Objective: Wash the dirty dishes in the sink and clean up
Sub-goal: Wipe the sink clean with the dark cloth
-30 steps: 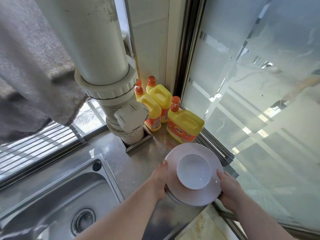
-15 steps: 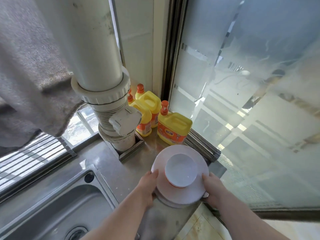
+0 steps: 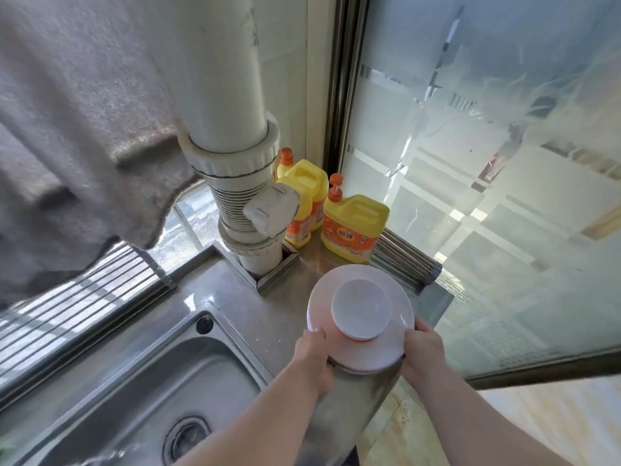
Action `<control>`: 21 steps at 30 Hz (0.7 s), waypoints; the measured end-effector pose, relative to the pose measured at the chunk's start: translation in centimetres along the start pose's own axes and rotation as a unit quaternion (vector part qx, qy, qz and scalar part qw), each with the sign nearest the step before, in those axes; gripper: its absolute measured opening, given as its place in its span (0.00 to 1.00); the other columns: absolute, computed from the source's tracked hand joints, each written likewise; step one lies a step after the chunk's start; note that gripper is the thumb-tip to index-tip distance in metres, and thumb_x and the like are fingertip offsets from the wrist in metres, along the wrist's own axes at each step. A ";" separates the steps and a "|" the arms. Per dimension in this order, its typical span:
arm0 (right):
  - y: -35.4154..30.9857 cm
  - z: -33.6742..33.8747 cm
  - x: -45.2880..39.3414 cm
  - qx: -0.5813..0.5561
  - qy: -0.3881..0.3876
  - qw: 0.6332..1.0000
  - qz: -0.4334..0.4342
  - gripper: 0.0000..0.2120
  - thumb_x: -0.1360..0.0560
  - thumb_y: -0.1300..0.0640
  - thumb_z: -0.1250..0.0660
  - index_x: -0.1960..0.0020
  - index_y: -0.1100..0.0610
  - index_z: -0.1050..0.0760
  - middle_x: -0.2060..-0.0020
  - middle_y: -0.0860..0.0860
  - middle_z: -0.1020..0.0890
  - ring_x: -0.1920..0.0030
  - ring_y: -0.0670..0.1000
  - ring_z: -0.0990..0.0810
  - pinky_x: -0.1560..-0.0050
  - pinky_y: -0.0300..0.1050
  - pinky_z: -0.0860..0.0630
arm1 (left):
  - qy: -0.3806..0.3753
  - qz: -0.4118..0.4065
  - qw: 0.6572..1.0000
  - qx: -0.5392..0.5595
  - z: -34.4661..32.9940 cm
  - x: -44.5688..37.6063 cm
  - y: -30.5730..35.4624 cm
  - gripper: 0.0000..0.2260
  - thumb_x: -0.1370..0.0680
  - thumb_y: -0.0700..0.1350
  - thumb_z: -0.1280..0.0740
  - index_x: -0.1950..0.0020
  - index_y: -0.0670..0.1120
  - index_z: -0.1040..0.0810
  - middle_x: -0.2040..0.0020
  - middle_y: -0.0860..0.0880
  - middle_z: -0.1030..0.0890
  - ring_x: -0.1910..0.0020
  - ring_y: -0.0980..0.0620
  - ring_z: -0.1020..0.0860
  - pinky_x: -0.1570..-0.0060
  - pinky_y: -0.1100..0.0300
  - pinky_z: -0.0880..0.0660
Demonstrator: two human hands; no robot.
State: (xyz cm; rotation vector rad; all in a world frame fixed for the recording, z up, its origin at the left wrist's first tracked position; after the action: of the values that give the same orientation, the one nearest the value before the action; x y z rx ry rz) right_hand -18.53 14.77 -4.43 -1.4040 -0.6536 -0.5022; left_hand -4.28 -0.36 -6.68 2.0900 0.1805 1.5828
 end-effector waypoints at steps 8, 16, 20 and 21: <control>-2.3 -0.8 -1.0 0.043 -0.019 0.999 0.010 0.14 0.16 0.66 0.38 0.37 0.54 0.20 0.49 0.56 0.15 0.48 0.60 0.17 0.50 0.52 0.20 | -0.037 -0.010 0.999 0.012 -1.8 -0.3 0.2 0.14 0.11 0.43 0.46 0.39 0.50 0.20 0.43 0.44 0.14 0.42 0.42 0.16 0.38 0.42 0.19; -3.4 1.2 -1.1 0.023 -0.046 0.998 -0.026 0.12 0.15 0.62 0.40 0.34 0.61 0.23 0.49 0.56 0.17 0.51 0.56 0.19 0.43 0.58 0.22 | -0.027 0.009 1.000 -0.012 -1.7 -1.1 1.9 0.11 0.16 0.34 0.37 0.37 0.43 0.18 0.50 0.41 0.14 0.55 0.44 0.16 0.65 0.54 0.18; 0.4 3.5 0.8 0.005 0.041 0.996 -0.080 0.13 0.14 0.59 0.44 0.33 0.61 0.28 0.51 0.65 0.22 0.60 0.57 0.22 0.46 0.56 0.20 | -0.046 0.017 0.999 0.004 1.2 1.2 2.9 0.09 0.17 0.35 0.34 0.39 0.44 0.21 0.54 0.43 0.15 0.59 0.45 0.17 0.61 0.54 0.17; 1.5 3.6 2.0 0.013 0.057 0.994 -0.092 0.11 0.15 0.58 0.42 0.35 0.59 0.27 0.55 0.62 0.22 0.62 0.56 0.23 0.56 0.52 0.20 | -0.035 0.004 0.999 0.015 3.0 1.6 3.1 0.09 0.18 0.35 0.32 0.39 0.43 0.21 0.55 0.42 0.15 0.60 0.45 0.17 0.60 0.54 0.18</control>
State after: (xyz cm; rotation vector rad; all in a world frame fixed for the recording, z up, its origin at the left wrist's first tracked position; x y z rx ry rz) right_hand -16.49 18.64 -3.97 -1.2866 -0.6974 -0.7134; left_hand -1.61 -3.39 -4.45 2.1676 0.1727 1.5185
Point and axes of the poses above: each hand's wrist, its own x-axis away from the middle knuckle, its own z-axis out of the back of the hand, y = z × x, the point moved 5 cm from there along -x, towards the middle knuckle
